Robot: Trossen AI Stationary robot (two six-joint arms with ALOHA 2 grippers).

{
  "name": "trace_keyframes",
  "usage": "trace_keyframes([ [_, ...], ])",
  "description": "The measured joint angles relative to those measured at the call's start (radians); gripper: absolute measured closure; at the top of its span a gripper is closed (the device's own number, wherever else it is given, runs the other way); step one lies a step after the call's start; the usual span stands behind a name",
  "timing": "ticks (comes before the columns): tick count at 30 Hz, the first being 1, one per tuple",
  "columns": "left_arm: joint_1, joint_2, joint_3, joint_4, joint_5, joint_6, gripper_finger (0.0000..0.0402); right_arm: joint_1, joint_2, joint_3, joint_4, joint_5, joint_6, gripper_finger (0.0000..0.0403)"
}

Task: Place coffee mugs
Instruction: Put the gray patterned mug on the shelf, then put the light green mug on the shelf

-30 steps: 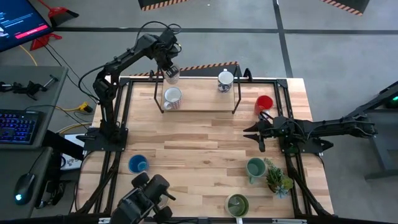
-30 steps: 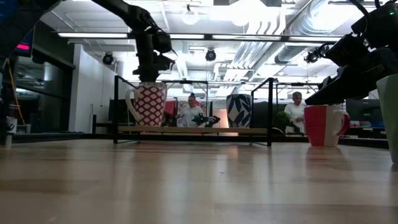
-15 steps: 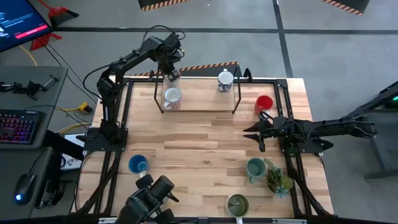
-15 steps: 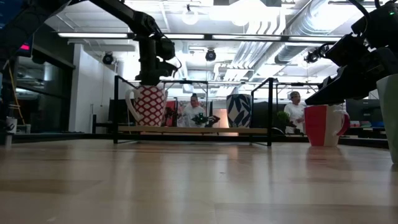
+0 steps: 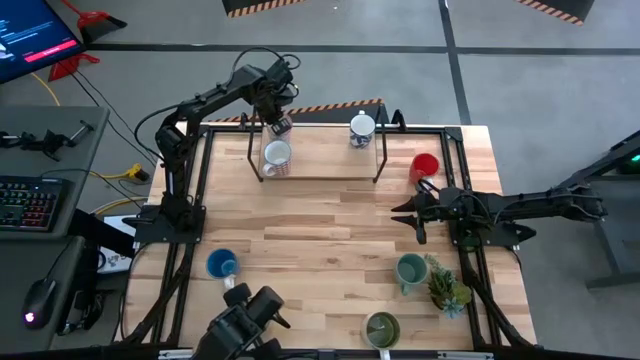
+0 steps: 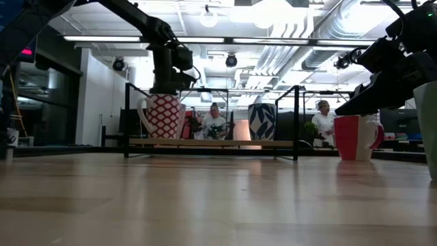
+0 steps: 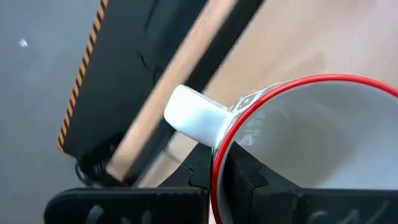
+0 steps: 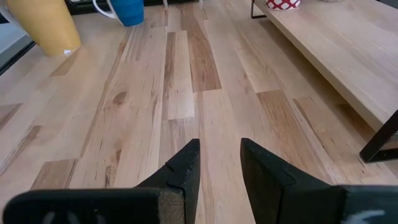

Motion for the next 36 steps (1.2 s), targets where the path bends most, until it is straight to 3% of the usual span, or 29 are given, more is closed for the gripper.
trace_keyframes([
  [14, -0.008, -0.002, -0.002, -0.051, 0.040, 0.016, 0.0392, 0.000, 0.000, 0.000, 0.000, 0.000, 0.000, 0.0307],
  [23, -0.008, 0.001, -0.003, -0.046, 0.057, -0.011, 0.0325, 0.000, 0.000, 0.000, 0.000, 0.000, -0.003, 0.0307],
  [36, -0.008, -0.104, -0.003, -0.041, 0.058, -0.012, 0.0287, 0.000, 0.000, 0.000, -0.001, 0.000, -0.004, 0.0307],
])
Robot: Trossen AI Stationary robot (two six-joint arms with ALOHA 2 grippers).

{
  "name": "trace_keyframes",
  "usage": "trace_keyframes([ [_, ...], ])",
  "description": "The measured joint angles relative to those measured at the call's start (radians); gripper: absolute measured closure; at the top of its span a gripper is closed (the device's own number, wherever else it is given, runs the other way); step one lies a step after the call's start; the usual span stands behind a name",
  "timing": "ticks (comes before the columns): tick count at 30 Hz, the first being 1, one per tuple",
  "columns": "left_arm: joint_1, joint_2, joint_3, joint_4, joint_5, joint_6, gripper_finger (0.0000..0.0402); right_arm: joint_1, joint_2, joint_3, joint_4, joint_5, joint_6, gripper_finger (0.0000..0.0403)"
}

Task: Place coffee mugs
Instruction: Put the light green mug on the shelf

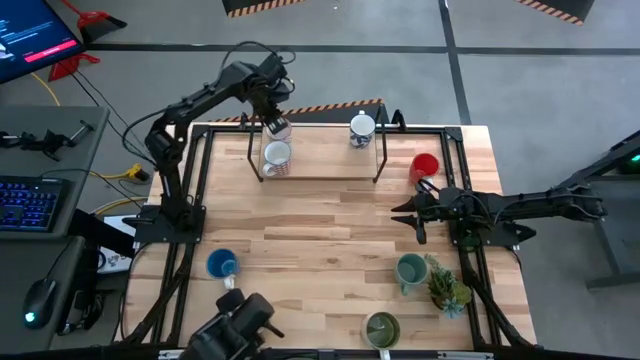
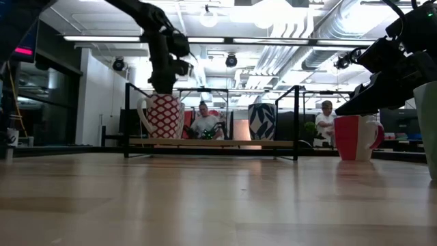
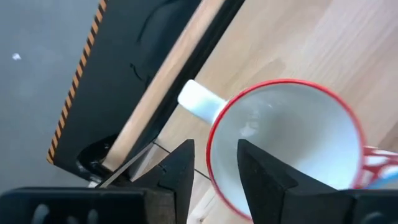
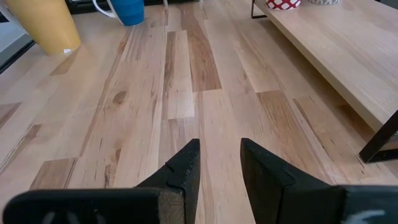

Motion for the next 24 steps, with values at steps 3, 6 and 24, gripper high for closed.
trace_keyframes([
  [3, 0.000, -0.046, 0.000, 0.000, 0.000, -0.010, 0.0283, 0.000, 0.000, 0.000, 0.000, 0.000, 0.000, 0.0307],
  [6, -0.005, -0.092, 0.000, 0.000, 0.001, -0.024, 0.0280, 0.000, 0.000, 0.000, 0.000, 0.000, 0.000, 0.0307],
  [24, -0.247, -0.502, -0.148, -0.327, 0.239, -0.105, 0.0280, 0.000, 0.000, 0.000, 0.047, -0.008, 0.024, 0.0307],
])
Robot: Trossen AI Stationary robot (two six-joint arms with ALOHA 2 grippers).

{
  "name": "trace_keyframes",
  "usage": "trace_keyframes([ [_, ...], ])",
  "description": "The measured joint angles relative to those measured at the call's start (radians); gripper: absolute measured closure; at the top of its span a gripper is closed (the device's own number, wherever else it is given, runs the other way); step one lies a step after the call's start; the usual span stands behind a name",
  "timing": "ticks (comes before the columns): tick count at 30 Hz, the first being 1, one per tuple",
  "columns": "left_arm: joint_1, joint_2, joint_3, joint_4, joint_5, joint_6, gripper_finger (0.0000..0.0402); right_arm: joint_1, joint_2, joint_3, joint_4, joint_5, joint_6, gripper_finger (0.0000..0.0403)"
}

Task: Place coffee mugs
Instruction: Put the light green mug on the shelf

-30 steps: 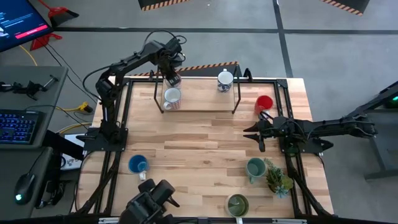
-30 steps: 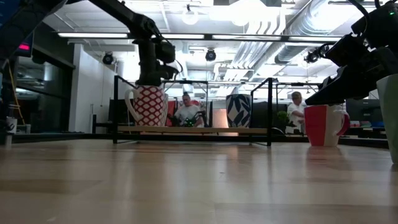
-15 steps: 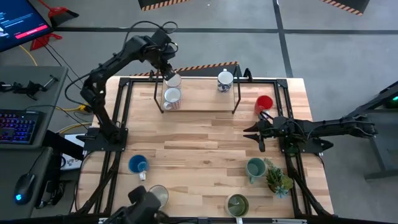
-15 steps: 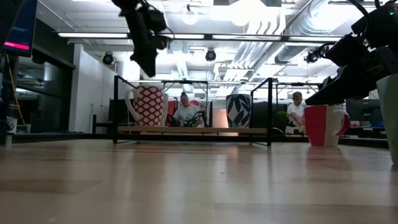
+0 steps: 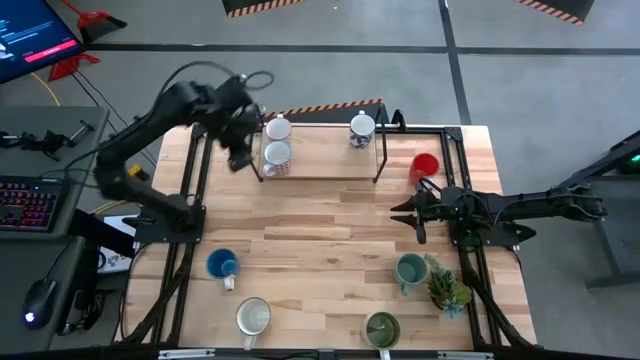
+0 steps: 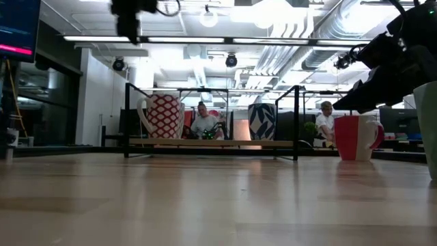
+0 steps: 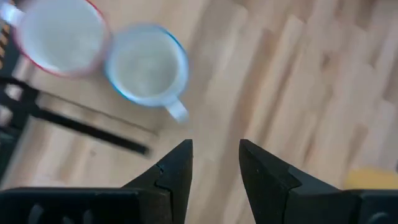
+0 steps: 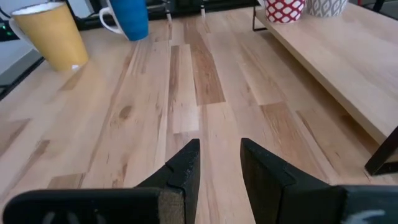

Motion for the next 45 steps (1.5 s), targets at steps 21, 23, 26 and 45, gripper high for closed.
trace_keyframes([
  [21, -0.467, -0.909, -0.914, 0.447, 0.013, -0.560, 0.0280, 0.000, 0.000, 0.000, 0.250, -0.012, 0.092, 0.0307],
  [23, -0.501, -0.960, -0.989, 0.549, 0.019, -0.567, 0.0280, 0.000, 0.000, 0.000, 0.285, -0.037, 0.094, 0.0307],
  [26, -0.547, -1.006, -1.085, 0.712, 0.012, -0.512, 0.0280, 0.001, 0.000, 0.000, 0.357, -0.063, 0.092, 0.0307],
  [45, -0.725, -0.973, -1.279, 1.155, -0.281, -0.432, 0.0280, 0.003, 0.008, 0.000, 0.743, -0.224, -0.004, 0.0307],
])
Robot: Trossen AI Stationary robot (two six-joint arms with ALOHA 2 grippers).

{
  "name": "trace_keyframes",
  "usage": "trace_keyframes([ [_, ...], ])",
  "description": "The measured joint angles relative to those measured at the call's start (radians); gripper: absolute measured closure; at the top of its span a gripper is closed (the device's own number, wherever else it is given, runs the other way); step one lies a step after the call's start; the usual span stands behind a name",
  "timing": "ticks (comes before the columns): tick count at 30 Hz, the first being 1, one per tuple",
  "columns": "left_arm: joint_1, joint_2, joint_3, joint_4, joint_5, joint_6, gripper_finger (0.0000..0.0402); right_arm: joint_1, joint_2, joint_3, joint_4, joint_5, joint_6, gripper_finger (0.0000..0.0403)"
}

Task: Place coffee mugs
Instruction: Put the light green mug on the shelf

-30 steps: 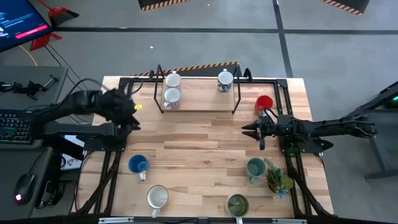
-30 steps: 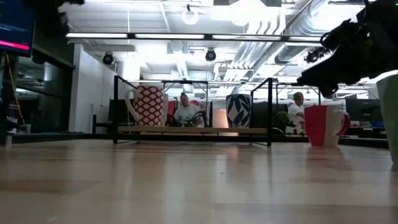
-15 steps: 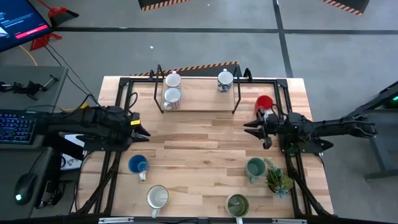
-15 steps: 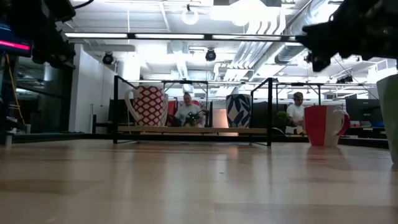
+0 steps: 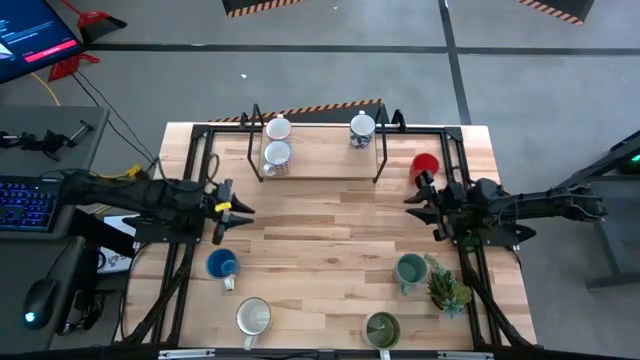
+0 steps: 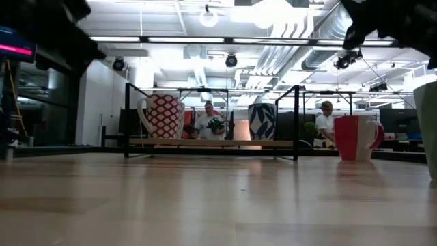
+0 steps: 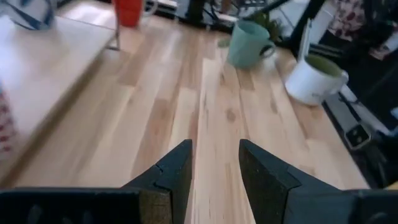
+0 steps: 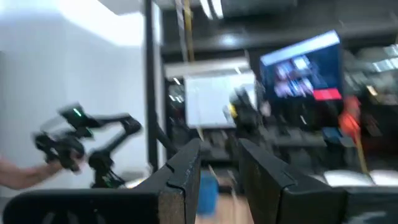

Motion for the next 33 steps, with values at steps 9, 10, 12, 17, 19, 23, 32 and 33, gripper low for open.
trace_keyframes([
  [9, -0.029, -0.019, -0.122, 0.228, -0.020, 0.119, 0.0280, 0.099, 0.178, 0.237, -0.120, 0.049, -0.133, 0.0307],
  [10, -0.029, -0.021, -0.121, 0.240, -0.022, 0.148, 0.0280, 0.110, 0.219, 0.285, -0.169, 0.059, -0.151, 0.0307],
  [12, -0.029, -0.027, -0.121, 0.241, -0.039, 0.175, 0.0280, 0.124, 0.308, 0.380, -0.269, 0.075, -0.184, 0.0307],
  [17, -0.028, -0.027, -0.121, 0.240, -0.126, 0.199, 0.0280, 0.133, 0.548, 0.603, -0.435, 0.100, -0.198, 0.0307],
  [19, -0.028, -0.027, -0.121, 0.244, -0.153, 0.212, 0.0280, 0.127, 0.634, 0.685, -0.517, 0.107, -0.212, 0.0307],
  [23, -0.027, -0.027, -0.121, 0.272, -0.158, 0.239, 0.0280, 0.127, 0.803, 0.847, -0.641, 0.107, -0.207, 0.0307],
  [32, -0.026, -0.027, -0.121, 0.278, -0.204, 0.276, 0.0280, 0.168, 1.109, 1.229, -0.899, 0.043, -0.355, 0.0307],
  [33, -0.026, -0.027, -0.121, 0.278, -0.204, 0.276, 0.0280, 0.169, 1.137, 1.270, -0.932, 0.040, -0.372, 0.0307],
])
